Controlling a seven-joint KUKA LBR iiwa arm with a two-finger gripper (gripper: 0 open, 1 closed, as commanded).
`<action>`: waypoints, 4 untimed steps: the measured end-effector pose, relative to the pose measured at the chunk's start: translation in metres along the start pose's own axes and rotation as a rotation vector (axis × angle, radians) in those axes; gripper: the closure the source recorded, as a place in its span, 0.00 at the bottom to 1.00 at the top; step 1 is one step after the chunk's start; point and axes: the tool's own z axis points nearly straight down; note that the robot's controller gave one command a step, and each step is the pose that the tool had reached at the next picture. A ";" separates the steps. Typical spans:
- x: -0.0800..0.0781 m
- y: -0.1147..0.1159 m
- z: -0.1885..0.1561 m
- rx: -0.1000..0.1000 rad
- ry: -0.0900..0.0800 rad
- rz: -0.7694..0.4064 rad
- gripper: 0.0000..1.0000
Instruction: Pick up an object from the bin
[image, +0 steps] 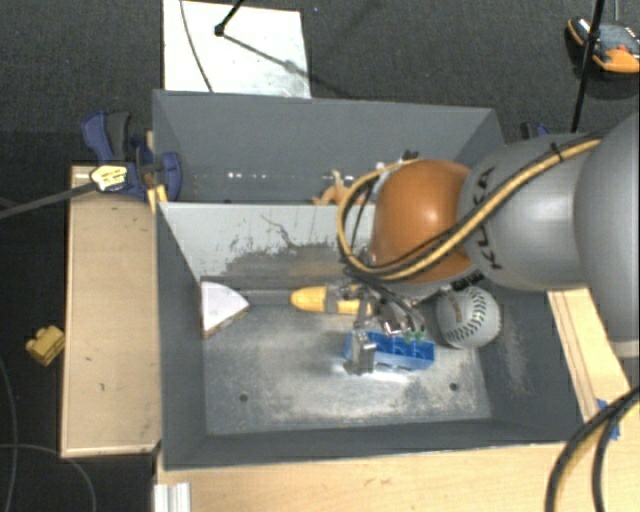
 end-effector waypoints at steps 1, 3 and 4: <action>-0.006 -0.024 0.003 0.001 -0.002 0.075 0.00; 0.003 -0.044 0.035 0.000 0.003 0.119 1.00; 0.003 -0.044 0.035 0.000 0.003 0.120 1.00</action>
Offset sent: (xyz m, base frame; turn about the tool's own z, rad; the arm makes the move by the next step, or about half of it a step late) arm -0.0040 -0.0613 -0.0354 -0.2262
